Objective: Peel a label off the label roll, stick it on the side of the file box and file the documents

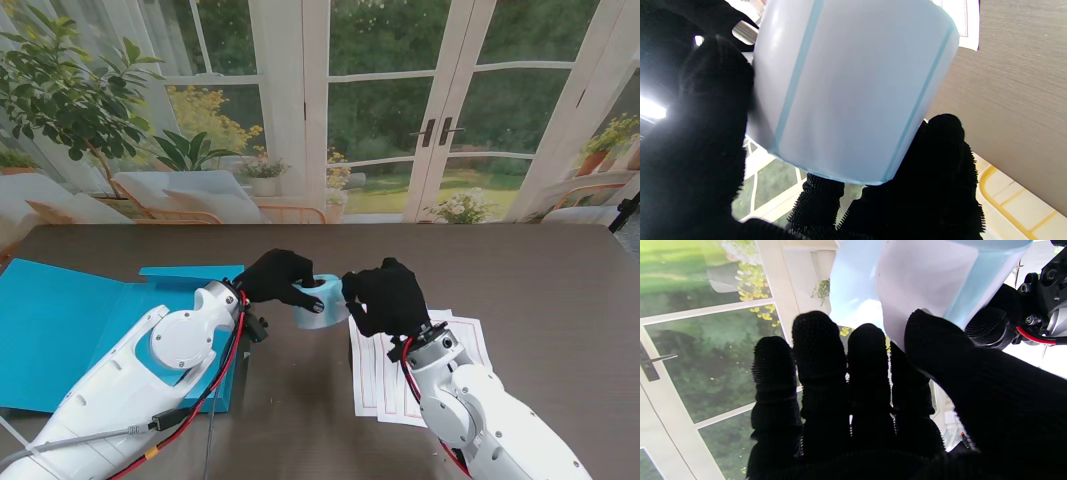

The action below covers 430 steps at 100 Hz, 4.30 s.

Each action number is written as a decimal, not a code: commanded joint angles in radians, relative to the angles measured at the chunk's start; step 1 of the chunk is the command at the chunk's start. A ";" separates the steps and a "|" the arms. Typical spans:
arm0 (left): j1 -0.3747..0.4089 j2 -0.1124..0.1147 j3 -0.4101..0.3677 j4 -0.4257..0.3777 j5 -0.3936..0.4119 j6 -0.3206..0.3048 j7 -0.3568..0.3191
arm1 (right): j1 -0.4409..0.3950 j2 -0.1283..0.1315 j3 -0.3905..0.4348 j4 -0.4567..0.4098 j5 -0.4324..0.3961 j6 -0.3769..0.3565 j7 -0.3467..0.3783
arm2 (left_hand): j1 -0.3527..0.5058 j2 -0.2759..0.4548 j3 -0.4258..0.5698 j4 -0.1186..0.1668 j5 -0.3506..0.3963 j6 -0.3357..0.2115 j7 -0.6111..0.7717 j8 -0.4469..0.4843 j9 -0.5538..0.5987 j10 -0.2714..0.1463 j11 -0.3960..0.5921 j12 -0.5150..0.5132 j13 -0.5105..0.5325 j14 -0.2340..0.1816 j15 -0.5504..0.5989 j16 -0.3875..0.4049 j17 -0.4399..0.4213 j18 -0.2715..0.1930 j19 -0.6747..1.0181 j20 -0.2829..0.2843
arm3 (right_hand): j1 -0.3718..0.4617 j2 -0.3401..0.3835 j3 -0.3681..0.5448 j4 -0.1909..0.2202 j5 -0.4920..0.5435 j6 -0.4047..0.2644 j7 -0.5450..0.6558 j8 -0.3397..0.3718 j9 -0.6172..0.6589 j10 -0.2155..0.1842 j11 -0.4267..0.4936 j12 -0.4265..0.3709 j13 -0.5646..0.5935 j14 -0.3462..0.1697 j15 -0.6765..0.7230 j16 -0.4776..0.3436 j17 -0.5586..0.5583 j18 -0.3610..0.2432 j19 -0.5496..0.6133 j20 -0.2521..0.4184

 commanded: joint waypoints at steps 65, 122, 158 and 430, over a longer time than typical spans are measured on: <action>-0.003 -0.015 -0.020 -0.001 -0.013 0.035 0.019 | -0.046 -0.008 0.037 -0.006 0.031 -0.098 -0.005 | 0.227 0.137 0.356 0.117 0.000 0.068 0.048 0.024 0.176 -0.220 0.343 0.038 -0.012 0.004 0.005 0.017 -0.024 -0.019 0.061 0.035 | 0.150 0.087 0.127 0.034 0.014 -0.191 0.128 0.108 0.028 -0.026 0.027 -0.030 0.056 -0.016 -0.006 0.010 -0.029 -0.053 0.022 0.011; -0.010 -0.024 -0.009 0.010 -0.007 0.069 0.046 | -0.067 -0.018 0.058 -0.006 0.075 -0.128 -0.001 | 0.230 0.141 0.352 0.118 -0.003 0.072 0.048 0.027 0.173 -0.221 0.347 0.030 -0.015 0.006 0.007 0.018 -0.029 -0.018 0.064 0.038 | 0.162 0.112 0.108 0.038 -0.005 -0.181 0.136 0.117 0.009 -0.021 0.039 -0.029 0.045 -0.007 -0.008 0.013 -0.041 -0.045 0.013 0.009; -0.029 -0.033 0.007 0.027 -0.001 0.089 0.066 | -0.092 -0.021 0.086 -0.018 0.088 -0.164 -0.006 | 0.231 0.143 0.352 0.118 -0.004 0.075 0.048 0.028 0.172 -0.220 0.348 0.027 -0.017 0.010 0.008 0.019 -0.031 -0.015 0.064 0.039 | 0.163 0.113 0.105 0.039 -0.007 -0.181 0.137 0.118 0.007 -0.020 0.043 -0.033 0.044 -0.006 -0.008 0.013 -0.043 -0.045 0.014 0.010; -0.396 -0.149 0.532 0.615 0.383 0.231 0.296 | -0.155 -0.062 0.230 -0.032 0.307 -0.131 0.055 | 0.175 0.224 0.157 0.110 -0.114 0.034 -0.206 0.032 -0.108 -0.259 0.079 -0.354 -0.254 -0.134 -0.337 -0.210 -0.162 -0.141 -0.054 -0.025 | 0.177 0.204 -0.019 0.080 -0.056 -0.142 0.155 0.093 -0.026 0.027 0.049 -0.051 0.022 0.035 0.003 0.010 -0.077 -0.015 0.025 0.016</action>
